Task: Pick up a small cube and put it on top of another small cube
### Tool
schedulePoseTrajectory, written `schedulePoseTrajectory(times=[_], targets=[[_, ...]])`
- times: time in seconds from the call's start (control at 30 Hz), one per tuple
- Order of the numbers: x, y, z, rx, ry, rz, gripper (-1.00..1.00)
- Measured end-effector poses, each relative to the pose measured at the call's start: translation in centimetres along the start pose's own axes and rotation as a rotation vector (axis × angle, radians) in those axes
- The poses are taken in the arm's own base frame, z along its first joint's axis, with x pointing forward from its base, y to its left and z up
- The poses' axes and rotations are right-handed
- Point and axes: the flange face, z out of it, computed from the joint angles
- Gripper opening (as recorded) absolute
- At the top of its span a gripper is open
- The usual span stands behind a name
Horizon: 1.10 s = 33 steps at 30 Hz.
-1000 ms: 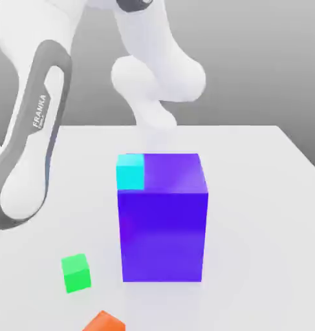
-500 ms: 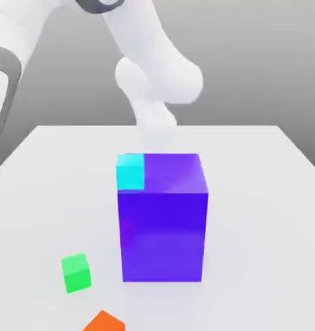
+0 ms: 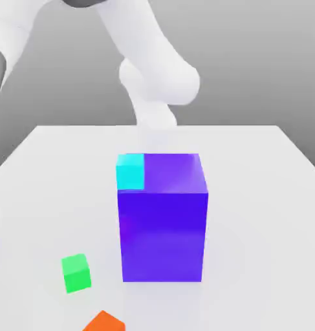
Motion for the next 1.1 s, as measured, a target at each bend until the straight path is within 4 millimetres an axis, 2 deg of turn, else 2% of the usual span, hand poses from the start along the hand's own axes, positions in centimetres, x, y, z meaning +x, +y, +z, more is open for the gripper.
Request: schedulePoseTrajectory(times=[0.13, 0.33, 0.53, 0.7, 0.77, 0.8, 0.9, 0.97, 1.0, 1.1], targets=[[-1.8, -0.5, 0.3, 0.012, -0.018, -0.111, -1.00], [-4.6, -4.9, -0.1, -0.008, -0.022, -0.326, -1.00], [-8.2, -15.5, -0.9, -0.097, 0.009, -0.592, -1.00], [-13.0, -24.0, -2.3, -0.199, 0.096, -0.819, -1.00], [-15.2, -26.8, -2.8, -0.240, 0.143, -0.900, -1.00], [-15.9, -27.7, -2.4, -0.252, 0.154, -0.931, -1.00], [-14.5, -25.3, -0.7, -0.253, 0.175, -0.876, -1.00], [-14.0, -24.8, 1.3, -0.254, 0.176, -0.872, -1.00], [-13.8, -24.6, 2.2, -0.254, 0.175, -0.872, 1.00], [-13.8, -24.6, 2.2, -0.254, 0.175, -0.872, 1.00]])
